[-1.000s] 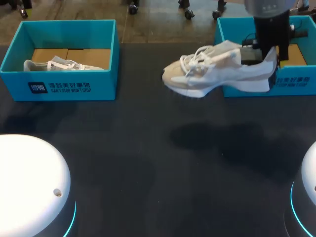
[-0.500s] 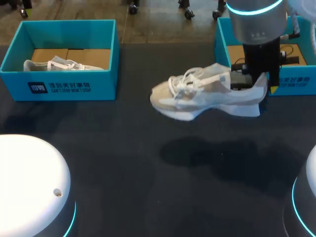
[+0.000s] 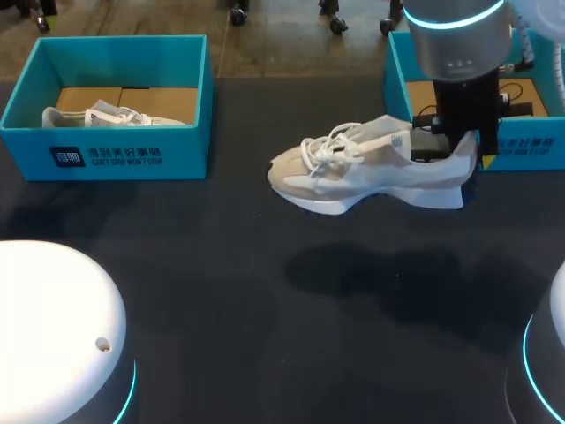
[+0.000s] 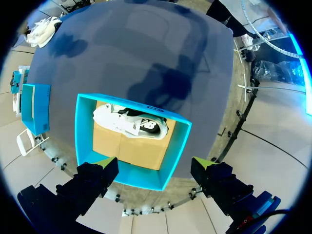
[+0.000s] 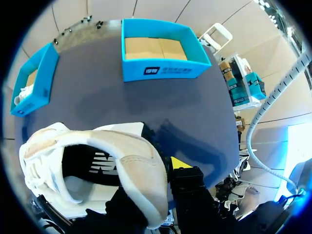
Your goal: Take the shoe out of the shoebox, open the shoe tongue, remove and reinsert the insole, then place the shoe into the shoebox
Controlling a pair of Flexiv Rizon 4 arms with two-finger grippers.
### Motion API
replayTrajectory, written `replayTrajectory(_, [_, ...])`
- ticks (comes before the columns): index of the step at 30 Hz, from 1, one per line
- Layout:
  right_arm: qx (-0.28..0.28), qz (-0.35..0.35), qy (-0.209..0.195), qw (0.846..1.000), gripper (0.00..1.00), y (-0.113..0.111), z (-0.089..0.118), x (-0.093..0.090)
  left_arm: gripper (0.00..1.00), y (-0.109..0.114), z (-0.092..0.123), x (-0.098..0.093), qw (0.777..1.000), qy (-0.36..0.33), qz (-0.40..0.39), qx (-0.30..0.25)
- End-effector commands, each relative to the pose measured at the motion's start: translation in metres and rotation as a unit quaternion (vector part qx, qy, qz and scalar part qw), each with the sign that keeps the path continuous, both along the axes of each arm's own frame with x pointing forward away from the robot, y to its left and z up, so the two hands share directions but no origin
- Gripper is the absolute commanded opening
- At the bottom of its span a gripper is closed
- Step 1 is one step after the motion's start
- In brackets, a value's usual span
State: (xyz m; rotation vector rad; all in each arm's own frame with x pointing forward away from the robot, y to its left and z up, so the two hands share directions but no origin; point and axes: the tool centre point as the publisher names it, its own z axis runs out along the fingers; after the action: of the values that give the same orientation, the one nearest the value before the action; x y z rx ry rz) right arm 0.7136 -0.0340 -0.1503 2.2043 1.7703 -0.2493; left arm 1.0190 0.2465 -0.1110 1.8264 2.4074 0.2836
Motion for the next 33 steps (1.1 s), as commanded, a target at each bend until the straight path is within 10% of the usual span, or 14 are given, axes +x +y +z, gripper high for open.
replayTrajectory(1, [0.0,-0.001,0.001,1.0,0.0,0.001,0.001,0.001,1.0,0.0,0.0,-0.001,1.0,-0.001,0.0,0.001])
replayTrajectory(14, [0.0,-0.001,0.001,1.0,0.0,0.001,0.001,0.001,1.0,0.0,0.0,-0.001,1.0,-0.001,0.0,0.001])
replayTrajectory(33, [0.018,-0.027,-0.025,0.999,0.0,0.004,-0.073,0.005,1.0,0.0,0.0,-0.001,1.0,-0.001,0.0,0.001])
